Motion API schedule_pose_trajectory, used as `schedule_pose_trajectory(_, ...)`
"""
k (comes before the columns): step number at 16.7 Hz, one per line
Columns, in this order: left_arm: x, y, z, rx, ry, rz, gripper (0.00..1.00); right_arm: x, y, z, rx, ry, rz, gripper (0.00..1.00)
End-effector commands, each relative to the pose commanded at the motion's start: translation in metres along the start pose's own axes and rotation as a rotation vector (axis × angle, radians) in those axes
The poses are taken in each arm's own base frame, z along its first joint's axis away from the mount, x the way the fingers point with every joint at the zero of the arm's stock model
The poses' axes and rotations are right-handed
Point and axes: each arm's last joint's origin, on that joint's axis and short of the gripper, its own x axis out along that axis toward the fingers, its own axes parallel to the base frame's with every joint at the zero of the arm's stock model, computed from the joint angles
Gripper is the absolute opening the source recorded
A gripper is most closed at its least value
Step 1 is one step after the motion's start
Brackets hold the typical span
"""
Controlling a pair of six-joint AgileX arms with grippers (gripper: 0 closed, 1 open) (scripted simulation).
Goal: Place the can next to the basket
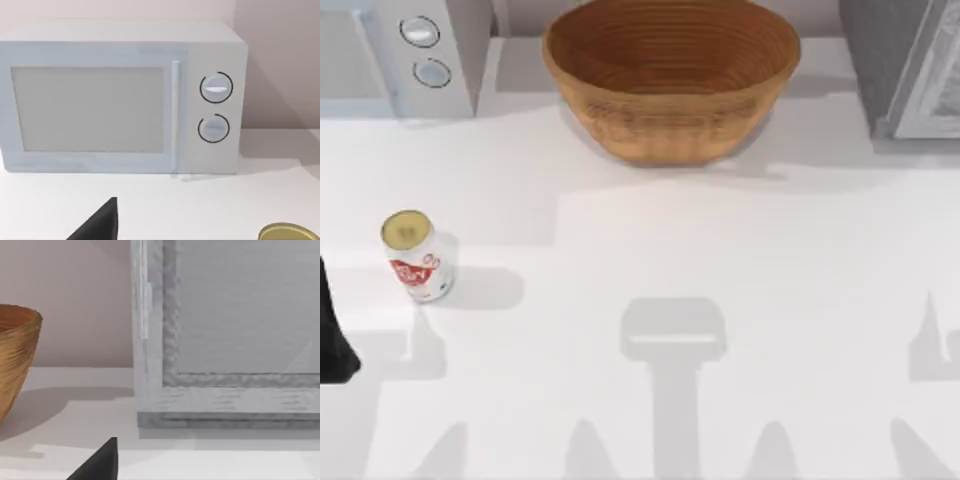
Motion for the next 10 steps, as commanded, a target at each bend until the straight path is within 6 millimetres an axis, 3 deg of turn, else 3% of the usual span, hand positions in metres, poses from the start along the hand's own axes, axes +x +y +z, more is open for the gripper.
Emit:
schedule_pose_trajectory(5,0.0,-0.001,0.011,0.027,0.05,-0.014,1.0,0.0,0.0,0.0,0.0,0.0,0.0,1.0)
schedule_pose_trajectory(10,0.016,-0.005,0.064,0.147,0.286,-0.07,1.0,0.0,0.0,0.0,0.0,0.0,0.0,1.0)
